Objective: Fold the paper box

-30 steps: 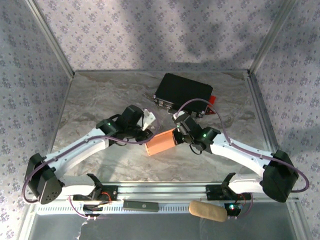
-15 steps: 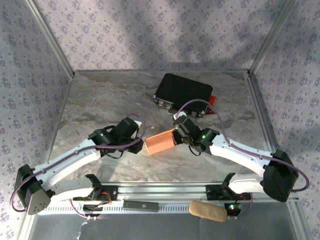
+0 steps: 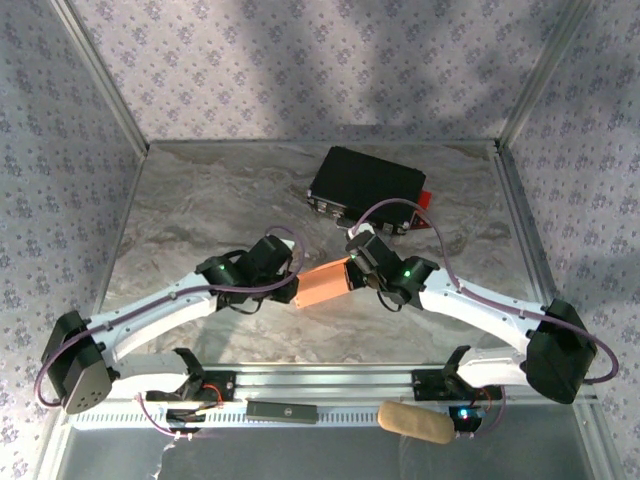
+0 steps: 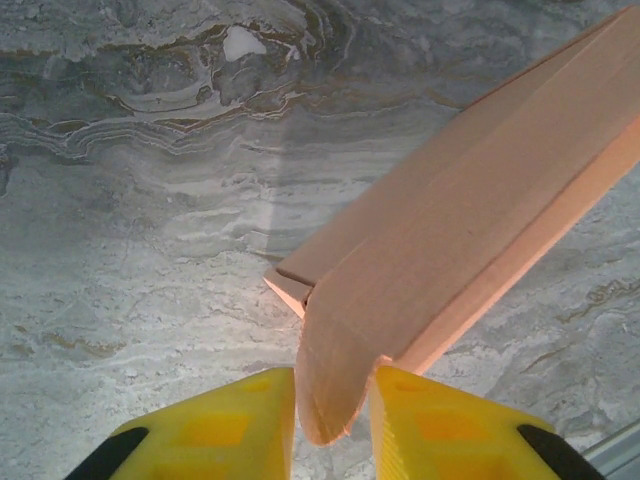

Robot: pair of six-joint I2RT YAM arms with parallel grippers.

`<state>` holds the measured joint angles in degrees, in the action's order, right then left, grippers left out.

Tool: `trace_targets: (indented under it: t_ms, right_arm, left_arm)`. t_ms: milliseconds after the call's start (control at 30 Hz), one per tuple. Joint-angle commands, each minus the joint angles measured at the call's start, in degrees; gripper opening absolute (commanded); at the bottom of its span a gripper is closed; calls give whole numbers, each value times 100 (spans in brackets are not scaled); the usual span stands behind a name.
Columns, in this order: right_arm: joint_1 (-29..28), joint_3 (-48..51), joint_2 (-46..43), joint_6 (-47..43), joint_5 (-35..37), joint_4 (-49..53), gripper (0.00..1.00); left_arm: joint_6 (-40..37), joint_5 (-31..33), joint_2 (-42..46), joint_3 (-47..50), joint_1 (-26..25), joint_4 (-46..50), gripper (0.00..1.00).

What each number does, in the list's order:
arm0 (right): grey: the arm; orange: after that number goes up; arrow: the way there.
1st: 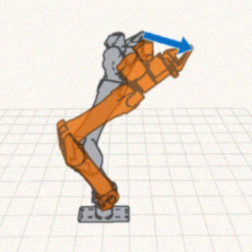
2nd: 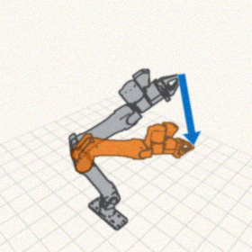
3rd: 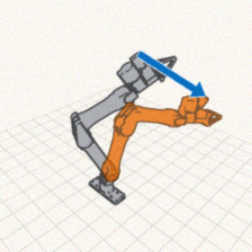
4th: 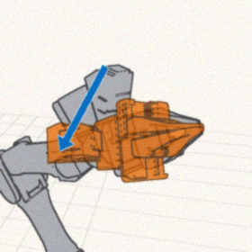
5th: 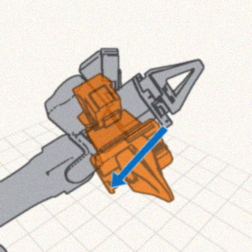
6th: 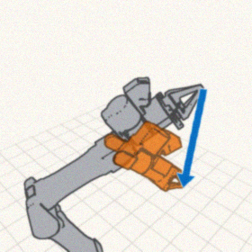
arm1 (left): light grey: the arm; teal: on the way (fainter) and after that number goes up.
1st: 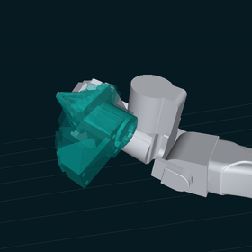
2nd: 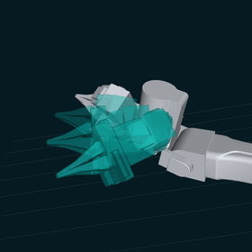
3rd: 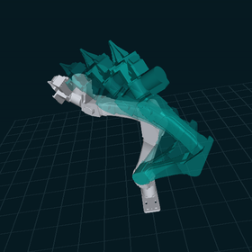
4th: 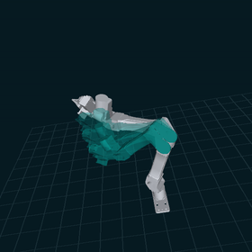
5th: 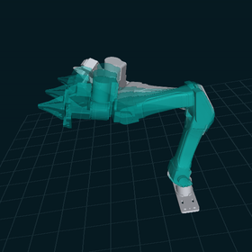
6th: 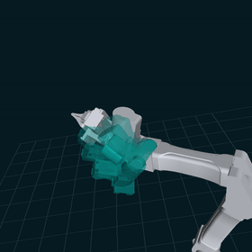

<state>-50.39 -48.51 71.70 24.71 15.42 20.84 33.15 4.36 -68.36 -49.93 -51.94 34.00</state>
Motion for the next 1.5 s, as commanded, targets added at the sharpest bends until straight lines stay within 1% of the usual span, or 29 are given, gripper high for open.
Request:
trace_targets:
  t_ms: [0,133,200,400,933,1100,1300,1467]
  right_arm:
    - [-18,0,-7,130,188,108,0]
    - [-17,-20,-12,183,244,140,0]
    - [-17,-40,-7,222,283,181,0]
    - [-15,-69,-16,289,330,218,0]
    - [-24,-61,-43,394,408,258,0]
    - [-26,-54,-52,429,444,275,0]
    - [-26,-47,-42,465,443,276,0]
    - [-31,-71,-54,490,462,303,0]
  left_arm:
    - [90,185,14,-227,-105,-135,23]
    - [253,250,110,-211,-150,-226,17]
    - [323,220,128,-227,-154,-269,16]
    - [423,174,-71,-341,-215,-203,16]
    - [801,235,-213,-368,-409,-337,17]
    - [920,284,-257,-473,-446,-176,17]
    - [1064,255,-345,-490,-500,-233,18]
    - [1051,325,-402,-558,-536,-210,17]
